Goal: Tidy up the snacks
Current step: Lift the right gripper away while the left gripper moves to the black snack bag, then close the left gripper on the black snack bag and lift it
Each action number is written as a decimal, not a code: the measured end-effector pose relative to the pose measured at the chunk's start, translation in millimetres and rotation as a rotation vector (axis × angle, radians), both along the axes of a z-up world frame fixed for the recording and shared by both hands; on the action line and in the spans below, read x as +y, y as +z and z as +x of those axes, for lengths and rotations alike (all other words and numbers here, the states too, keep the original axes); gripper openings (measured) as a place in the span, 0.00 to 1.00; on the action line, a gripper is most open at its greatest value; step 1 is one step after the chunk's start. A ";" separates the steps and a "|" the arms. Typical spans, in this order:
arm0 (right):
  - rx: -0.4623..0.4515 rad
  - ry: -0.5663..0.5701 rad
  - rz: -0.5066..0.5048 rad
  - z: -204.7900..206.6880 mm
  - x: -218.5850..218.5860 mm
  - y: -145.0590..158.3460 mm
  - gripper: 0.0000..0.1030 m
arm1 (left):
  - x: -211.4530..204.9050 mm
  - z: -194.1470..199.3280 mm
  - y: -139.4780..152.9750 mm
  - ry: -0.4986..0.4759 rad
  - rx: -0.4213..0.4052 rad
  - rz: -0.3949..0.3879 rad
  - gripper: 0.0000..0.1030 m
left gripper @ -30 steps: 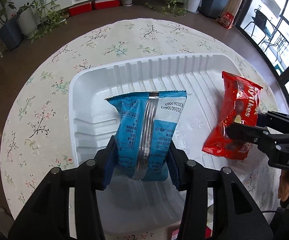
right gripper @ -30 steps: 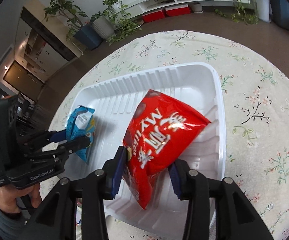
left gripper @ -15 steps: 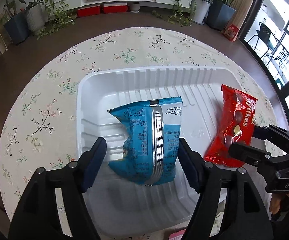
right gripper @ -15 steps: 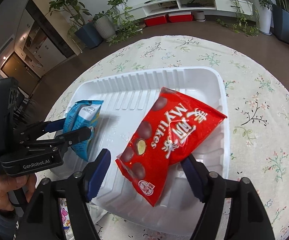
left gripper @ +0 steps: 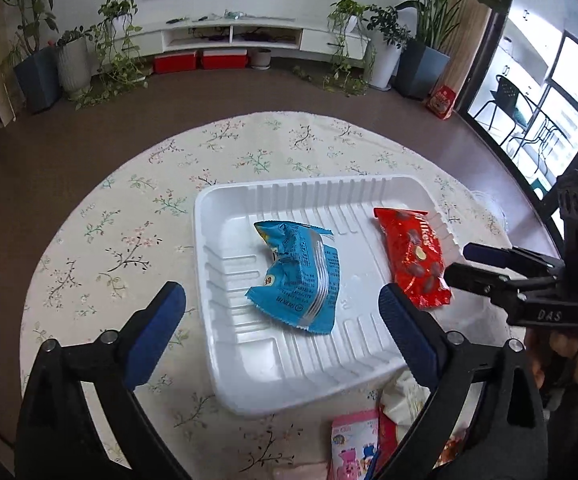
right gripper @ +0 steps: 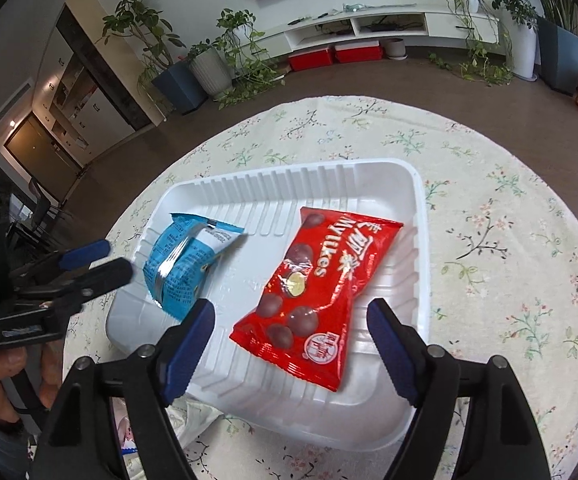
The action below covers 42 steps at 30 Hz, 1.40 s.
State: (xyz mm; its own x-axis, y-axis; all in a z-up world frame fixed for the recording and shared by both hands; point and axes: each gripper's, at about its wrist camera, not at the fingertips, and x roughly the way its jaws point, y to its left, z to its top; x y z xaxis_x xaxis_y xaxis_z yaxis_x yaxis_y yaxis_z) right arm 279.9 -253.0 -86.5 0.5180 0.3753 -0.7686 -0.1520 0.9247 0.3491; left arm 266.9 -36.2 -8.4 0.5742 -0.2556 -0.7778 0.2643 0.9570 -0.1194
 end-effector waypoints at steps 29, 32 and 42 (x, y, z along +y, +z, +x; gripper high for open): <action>-0.905 -0.445 -0.369 -191.9 -6.2 80.9 0.97 | 43.8 -241.6 -38.3 0.039 0.037 0.033 0.97; -1.072 -0.496 -0.436 -214.5 -0.1 88.8 1.00 | 39.4 -245.6 -38.6 0.026 0.034 0.032 0.96; -1.054 -0.592 -0.248 -226.5 -31.8 100.1 1.00 | 26.5 -233.5 -54.2 0.008 0.083 0.076 0.62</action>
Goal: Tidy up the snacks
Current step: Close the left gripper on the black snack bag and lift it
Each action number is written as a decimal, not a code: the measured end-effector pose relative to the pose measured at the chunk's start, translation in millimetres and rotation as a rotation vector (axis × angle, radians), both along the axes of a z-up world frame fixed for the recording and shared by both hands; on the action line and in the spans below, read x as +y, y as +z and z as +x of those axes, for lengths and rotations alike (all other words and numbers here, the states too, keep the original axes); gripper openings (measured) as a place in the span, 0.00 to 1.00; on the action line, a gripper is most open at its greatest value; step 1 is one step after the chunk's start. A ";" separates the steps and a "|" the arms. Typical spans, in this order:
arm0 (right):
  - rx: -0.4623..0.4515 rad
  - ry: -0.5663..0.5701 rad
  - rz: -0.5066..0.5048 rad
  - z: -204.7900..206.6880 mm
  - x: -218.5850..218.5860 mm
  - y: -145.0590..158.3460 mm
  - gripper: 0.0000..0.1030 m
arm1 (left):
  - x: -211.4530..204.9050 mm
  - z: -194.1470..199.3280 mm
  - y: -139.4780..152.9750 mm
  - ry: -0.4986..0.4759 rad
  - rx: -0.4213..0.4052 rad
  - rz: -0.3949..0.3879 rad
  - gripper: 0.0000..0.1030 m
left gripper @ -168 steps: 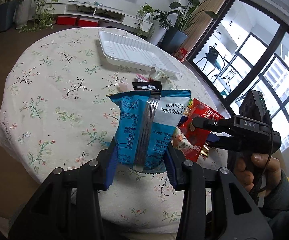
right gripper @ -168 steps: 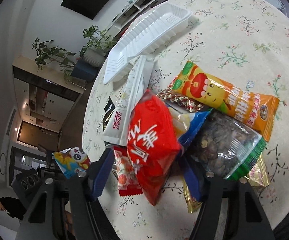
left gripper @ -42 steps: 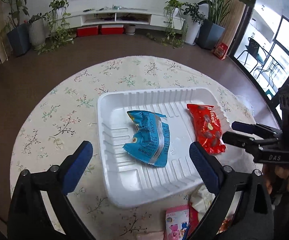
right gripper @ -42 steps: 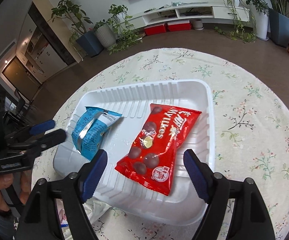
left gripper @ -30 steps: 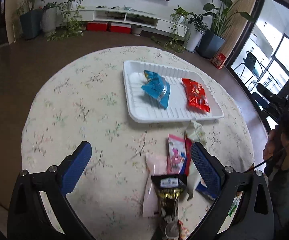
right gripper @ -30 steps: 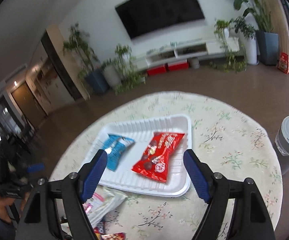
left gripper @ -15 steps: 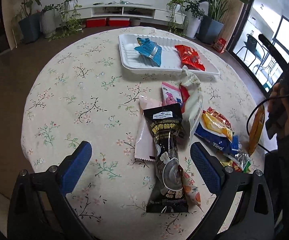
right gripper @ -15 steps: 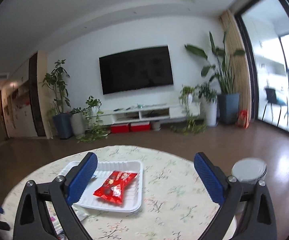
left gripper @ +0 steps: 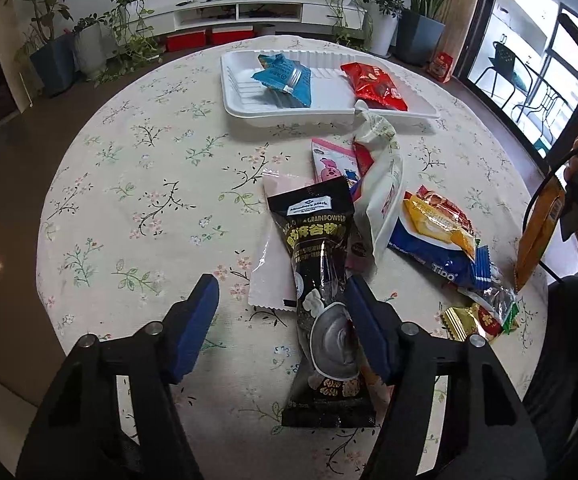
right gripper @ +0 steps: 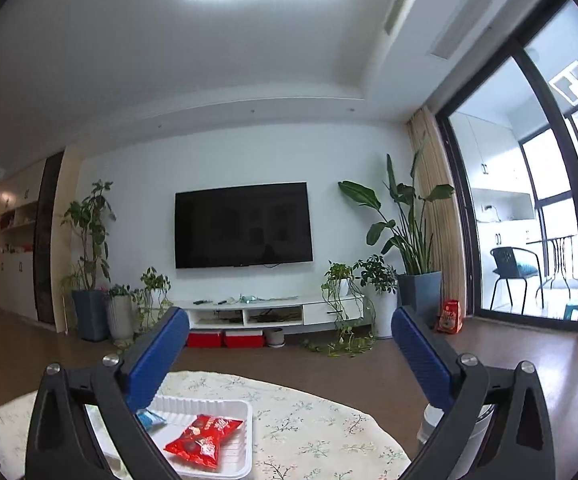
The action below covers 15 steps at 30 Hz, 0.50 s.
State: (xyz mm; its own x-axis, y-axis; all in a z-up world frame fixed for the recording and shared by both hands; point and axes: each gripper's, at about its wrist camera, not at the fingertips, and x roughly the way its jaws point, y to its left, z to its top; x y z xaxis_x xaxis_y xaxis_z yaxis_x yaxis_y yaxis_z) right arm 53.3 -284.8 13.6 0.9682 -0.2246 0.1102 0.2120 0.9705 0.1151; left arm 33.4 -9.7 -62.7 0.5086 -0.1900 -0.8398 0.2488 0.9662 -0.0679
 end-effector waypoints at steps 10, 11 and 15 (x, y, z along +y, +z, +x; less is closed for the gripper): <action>-0.075 -0.113 0.153 -22.2 -32.1 1.6 1.00 | -12.4 8.5 -10.0 -0.028 0.022 0.023 0.62; -0.073 -0.127 0.169 -22.8 -35.9 1.5 1.00 | -12.2 9.6 -11.6 -0.030 0.028 0.023 0.62; -0.105 -0.191 0.203 -33.2 -48.3 4.2 1.00 | -17.0 11.1 -14.1 -0.057 0.042 0.026 0.62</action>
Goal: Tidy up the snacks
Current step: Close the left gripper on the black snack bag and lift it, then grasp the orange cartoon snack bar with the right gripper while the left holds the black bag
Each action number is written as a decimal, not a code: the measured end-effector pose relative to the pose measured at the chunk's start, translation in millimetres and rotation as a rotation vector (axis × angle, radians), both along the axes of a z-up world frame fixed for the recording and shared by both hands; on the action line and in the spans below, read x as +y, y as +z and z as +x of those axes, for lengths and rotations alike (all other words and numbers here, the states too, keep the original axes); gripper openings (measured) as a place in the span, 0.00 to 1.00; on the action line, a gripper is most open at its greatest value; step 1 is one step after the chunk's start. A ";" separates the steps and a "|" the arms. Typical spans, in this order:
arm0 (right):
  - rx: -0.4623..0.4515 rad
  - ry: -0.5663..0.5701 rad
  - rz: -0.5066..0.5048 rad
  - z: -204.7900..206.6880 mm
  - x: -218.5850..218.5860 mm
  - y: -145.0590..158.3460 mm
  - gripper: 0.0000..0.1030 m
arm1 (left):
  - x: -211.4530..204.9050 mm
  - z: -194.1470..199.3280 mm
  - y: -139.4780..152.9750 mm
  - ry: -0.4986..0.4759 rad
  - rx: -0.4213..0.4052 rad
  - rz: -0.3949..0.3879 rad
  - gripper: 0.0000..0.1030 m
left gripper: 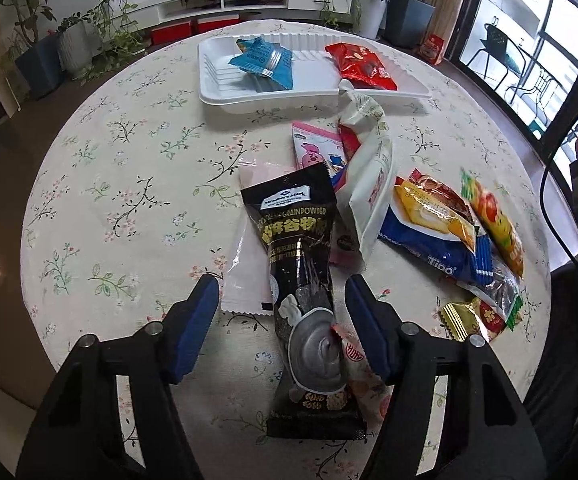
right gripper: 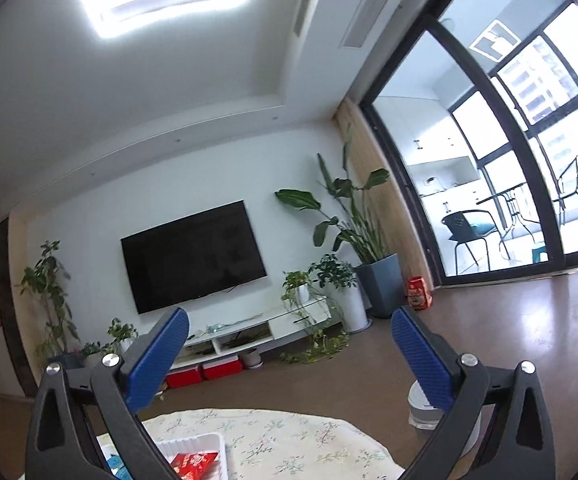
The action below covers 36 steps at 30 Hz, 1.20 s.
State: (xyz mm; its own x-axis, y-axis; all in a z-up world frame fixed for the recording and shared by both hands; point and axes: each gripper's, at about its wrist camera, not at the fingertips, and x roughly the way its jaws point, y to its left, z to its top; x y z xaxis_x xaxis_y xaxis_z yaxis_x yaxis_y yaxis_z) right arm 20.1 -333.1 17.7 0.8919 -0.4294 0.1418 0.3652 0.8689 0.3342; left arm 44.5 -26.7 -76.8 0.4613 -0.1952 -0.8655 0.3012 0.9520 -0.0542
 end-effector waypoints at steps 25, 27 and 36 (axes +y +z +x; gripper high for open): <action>0.170 0.227 -0.059 -7.0 21.8 4.4 1.00 | -0.5 -15.7 -17.4 -0.036 0.093 0.056 0.31; 0.192 0.254 -0.053 -3.6 21.5 3.9 1.00 | 0.1 -16.0 -16.3 -0.046 0.090 0.047 0.25; 0.474 0.545 0.035 9.0 43.2 -10.8 1.00 | 8.2 -34.5 -13.6 -0.082 0.059 0.007 0.23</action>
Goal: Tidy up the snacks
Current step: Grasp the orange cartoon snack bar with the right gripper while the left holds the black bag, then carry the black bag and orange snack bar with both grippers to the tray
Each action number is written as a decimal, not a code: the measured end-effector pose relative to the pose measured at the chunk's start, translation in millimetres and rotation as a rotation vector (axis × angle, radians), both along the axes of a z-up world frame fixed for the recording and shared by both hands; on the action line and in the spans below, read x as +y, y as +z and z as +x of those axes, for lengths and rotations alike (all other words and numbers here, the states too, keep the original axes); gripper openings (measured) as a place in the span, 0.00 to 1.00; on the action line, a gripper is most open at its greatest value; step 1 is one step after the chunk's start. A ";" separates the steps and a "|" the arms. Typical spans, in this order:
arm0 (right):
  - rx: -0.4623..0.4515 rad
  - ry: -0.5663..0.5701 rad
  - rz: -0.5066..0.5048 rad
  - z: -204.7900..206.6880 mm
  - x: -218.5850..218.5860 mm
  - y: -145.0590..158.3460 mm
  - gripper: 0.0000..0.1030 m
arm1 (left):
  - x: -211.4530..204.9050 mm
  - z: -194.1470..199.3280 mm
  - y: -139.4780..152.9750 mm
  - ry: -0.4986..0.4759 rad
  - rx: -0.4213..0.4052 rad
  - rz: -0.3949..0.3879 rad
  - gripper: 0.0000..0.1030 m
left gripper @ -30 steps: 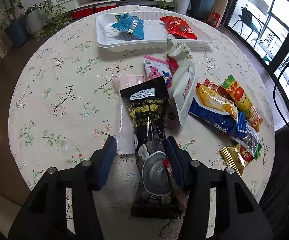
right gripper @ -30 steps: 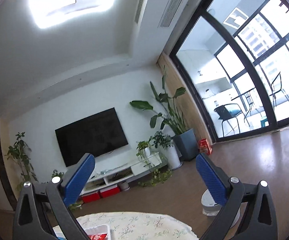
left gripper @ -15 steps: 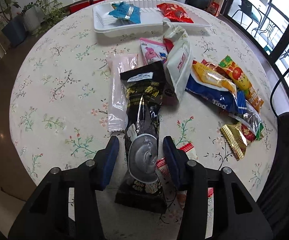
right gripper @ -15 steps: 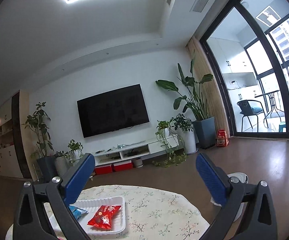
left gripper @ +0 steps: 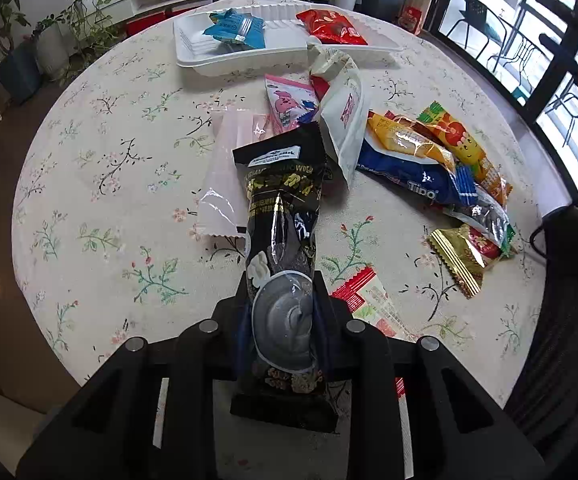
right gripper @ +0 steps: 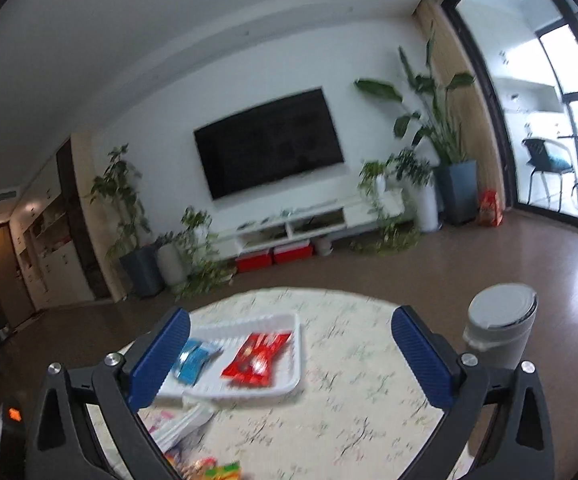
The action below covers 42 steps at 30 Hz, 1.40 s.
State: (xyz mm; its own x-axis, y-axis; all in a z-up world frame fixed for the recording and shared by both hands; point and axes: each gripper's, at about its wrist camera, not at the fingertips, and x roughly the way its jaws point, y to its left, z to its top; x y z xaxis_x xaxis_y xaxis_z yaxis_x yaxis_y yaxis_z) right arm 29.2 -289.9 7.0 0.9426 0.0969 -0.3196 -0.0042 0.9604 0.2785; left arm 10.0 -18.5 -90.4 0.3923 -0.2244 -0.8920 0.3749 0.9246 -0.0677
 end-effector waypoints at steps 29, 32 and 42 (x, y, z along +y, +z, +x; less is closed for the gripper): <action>0.844 0.352 -0.319 44.7 84.0 -114.6 0.52 | 61.8 -14.3 3.1 0.046 0.010 -0.373 0.23; 0.842 0.386 -0.290 47.7 86.0 -114.9 0.39 | 61.8 -14.4 2.4 0.046 0.011 -0.377 0.23; 0.860 0.409 -0.263 50.2 77.6 -114.2 0.30 | 58.3 -14.2 1.5 0.040 0.013 -0.369 0.23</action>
State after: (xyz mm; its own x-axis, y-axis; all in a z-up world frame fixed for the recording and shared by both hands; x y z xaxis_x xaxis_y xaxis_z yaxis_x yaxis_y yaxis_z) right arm 79.3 -212.2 -107.2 0.2890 0.1916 -0.9379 -0.2460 0.9617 0.1206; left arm -4.2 39.8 -88.8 0.3968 -0.5161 -0.7590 0.3357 0.8513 -0.4033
